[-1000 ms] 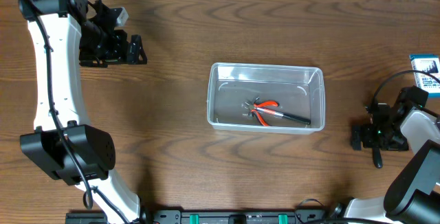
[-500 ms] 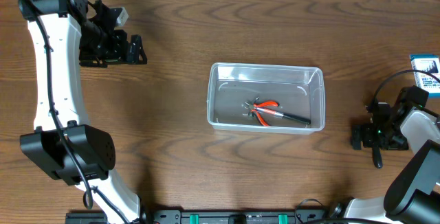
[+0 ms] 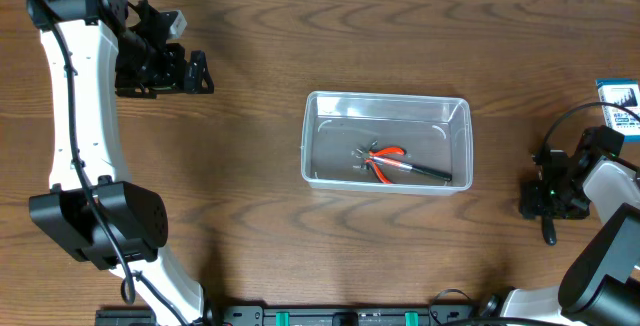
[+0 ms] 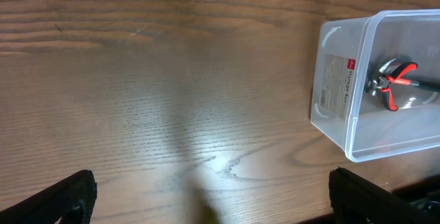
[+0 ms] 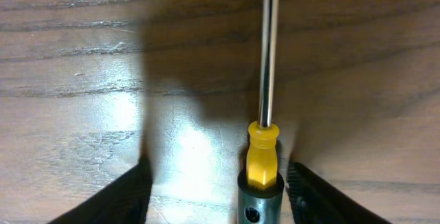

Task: Pack container
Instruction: 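Lower the right gripper and close it on the screwdriver handle, then lift the screwdriver and carry it left over the container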

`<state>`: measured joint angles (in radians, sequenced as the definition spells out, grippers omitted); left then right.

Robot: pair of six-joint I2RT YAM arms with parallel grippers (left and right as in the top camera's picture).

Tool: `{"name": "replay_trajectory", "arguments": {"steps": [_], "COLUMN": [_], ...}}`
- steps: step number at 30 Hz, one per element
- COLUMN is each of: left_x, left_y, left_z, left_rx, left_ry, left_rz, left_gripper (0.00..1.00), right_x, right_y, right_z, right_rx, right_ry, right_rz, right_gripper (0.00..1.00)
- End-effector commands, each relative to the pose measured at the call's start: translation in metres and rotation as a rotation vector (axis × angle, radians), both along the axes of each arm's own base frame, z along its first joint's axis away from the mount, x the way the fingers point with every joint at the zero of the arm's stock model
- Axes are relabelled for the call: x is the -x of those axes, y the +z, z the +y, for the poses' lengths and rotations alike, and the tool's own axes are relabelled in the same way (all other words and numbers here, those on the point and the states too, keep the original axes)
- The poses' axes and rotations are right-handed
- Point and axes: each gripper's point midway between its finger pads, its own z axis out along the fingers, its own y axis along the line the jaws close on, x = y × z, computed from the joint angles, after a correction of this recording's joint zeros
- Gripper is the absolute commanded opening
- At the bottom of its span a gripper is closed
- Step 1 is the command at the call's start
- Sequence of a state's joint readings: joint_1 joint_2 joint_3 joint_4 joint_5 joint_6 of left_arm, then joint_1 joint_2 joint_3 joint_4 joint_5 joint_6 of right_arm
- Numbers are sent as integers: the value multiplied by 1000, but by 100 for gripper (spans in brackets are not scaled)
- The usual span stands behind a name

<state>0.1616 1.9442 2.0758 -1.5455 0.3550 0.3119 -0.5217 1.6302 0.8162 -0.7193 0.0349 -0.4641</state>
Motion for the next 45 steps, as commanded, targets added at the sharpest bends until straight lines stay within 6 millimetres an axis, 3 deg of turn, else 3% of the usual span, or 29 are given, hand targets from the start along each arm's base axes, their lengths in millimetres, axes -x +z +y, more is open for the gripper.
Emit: {"name": "replay_trajectory", "arguments": {"steps": [1,15,22,28,32,38,45], "left_x": [0,0,0,0,0,0,0], "left_y": [-2,-2,-2,-2,-2,-2,-2], "left_z": [1,1,1,1,1,1,1], "left_rx": [-8,-8,-8,-8,-8,-8,-8], "left_ry": [-5,-5,-5,-5,-5,-5,-5], "left_rz": [9,9,9,9,9,9,9], "left_gripper": [98,98,98,98,98,98,98], "right_x": [10,10,10,8,-1,-33,-75], "right_y": [-7,-7,-7,-6,-1,24,81], "right_z": [-5,-6,-6,-7,-9,-2,28], "right_rx": [18,21,22,25,27,-68,-210], "right_ry": [-7,-6,-7,-11,-34,-28,48], "right_rz": [50,51,48,43,17,-83,-179], "right_gripper": [56,38,19,17,4,1,1]}}
